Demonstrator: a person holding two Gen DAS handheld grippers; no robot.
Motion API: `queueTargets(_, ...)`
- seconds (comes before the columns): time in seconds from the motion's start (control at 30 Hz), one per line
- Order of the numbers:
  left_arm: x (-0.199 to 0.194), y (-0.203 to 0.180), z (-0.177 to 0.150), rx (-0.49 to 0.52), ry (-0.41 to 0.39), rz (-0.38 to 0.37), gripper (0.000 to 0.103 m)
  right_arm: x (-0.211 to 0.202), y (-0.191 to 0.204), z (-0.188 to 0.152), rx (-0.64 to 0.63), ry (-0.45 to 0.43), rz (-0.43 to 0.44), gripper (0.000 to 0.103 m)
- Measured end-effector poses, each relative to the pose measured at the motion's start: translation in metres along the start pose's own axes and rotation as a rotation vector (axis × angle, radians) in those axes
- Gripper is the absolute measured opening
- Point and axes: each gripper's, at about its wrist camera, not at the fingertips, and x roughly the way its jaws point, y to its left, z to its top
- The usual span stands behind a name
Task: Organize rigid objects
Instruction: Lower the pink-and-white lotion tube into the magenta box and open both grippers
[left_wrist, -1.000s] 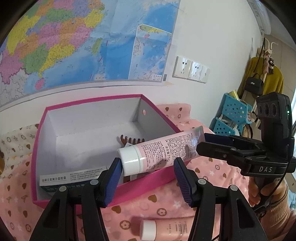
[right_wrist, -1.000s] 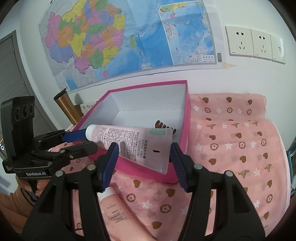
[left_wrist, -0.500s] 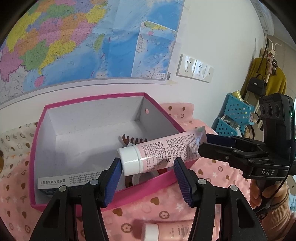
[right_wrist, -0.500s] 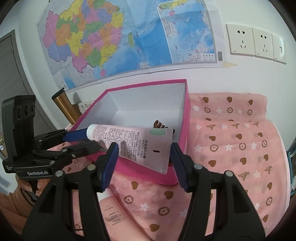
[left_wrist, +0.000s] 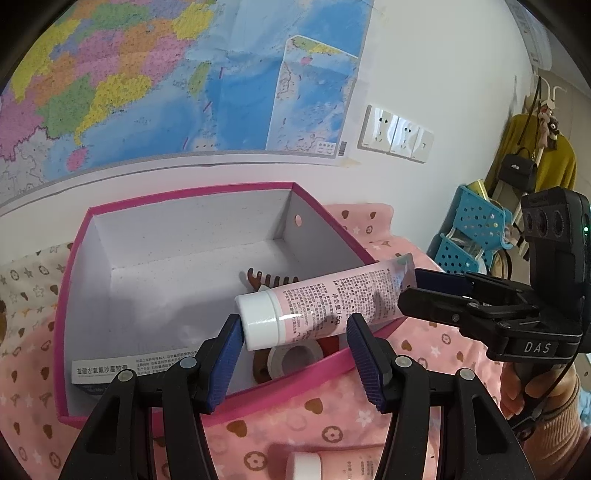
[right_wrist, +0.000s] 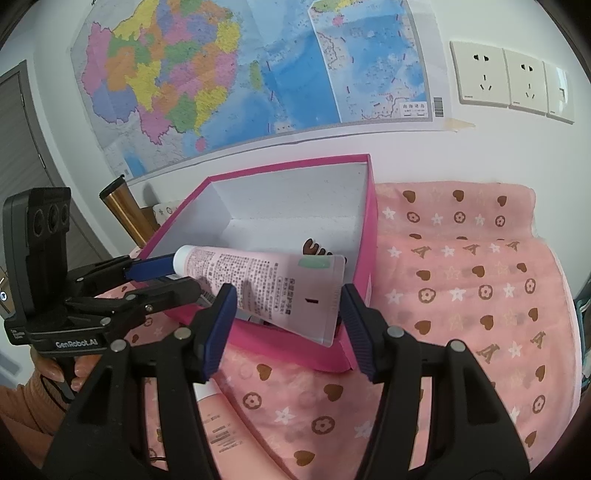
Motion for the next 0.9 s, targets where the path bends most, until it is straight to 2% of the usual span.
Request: queueTargets(0.9,0.024,0.014,0.006,-0.045,0.033,0.022,0.058,0.018,-0.005,0.007,0.010,0.028,-0.009,0.060)
